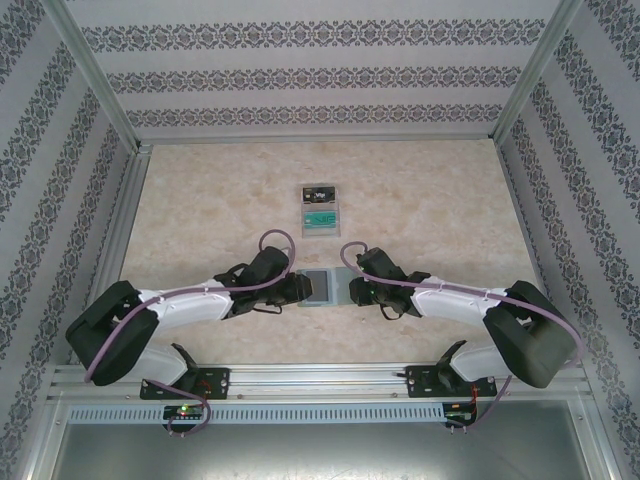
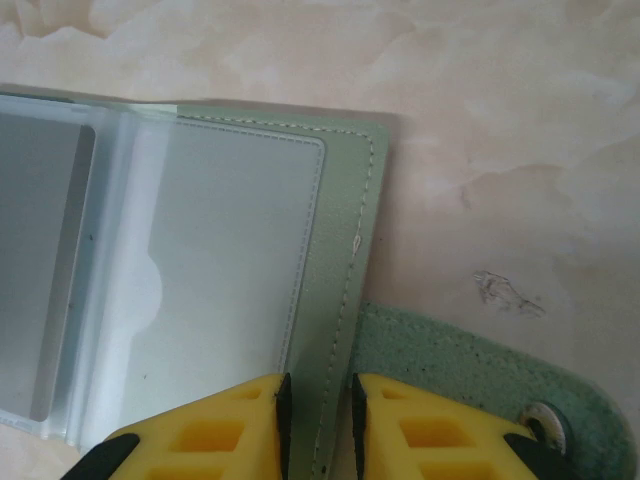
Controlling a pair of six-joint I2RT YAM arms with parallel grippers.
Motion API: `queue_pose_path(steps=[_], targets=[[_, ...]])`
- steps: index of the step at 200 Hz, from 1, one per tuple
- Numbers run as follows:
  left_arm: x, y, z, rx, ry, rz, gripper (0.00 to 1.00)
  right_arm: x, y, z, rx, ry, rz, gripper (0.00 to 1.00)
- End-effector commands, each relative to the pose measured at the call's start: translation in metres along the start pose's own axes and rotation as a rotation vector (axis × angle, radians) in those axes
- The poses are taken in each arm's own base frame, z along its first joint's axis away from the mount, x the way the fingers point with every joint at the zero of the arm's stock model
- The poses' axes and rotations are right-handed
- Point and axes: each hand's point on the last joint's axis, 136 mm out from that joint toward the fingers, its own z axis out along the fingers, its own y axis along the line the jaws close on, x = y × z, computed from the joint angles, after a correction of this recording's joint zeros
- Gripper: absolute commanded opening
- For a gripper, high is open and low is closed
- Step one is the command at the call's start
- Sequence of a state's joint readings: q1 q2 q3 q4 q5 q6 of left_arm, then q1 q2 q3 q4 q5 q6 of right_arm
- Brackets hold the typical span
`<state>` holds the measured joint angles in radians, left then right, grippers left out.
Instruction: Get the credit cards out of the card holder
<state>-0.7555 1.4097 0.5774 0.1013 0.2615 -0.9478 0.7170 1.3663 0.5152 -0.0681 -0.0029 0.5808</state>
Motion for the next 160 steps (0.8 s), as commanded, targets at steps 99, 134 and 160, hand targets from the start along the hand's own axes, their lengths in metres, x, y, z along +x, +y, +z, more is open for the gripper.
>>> queue_pose_path(steps=[99, 134, 160], targets=[[-0.004, 0.002, 0.017, -0.057, 0.011, 0.005, 0.33, -0.009, 0.011, -0.003, -0.041, -0.022, 0.018, 0.23], [-0.002, 0.01, 0.017, -0.094, 0.012, -0.003, 0.33, -0.009, 0.01, -0.003, -0.04, -0.024, 0.019, 0.23], [-0.004, 0.012, 0.012, -0.11, -0.001, 0.005, 0.33, -0.009, 0.01, -0.002, -0.039, -0.022, 0.019, 0.23]])
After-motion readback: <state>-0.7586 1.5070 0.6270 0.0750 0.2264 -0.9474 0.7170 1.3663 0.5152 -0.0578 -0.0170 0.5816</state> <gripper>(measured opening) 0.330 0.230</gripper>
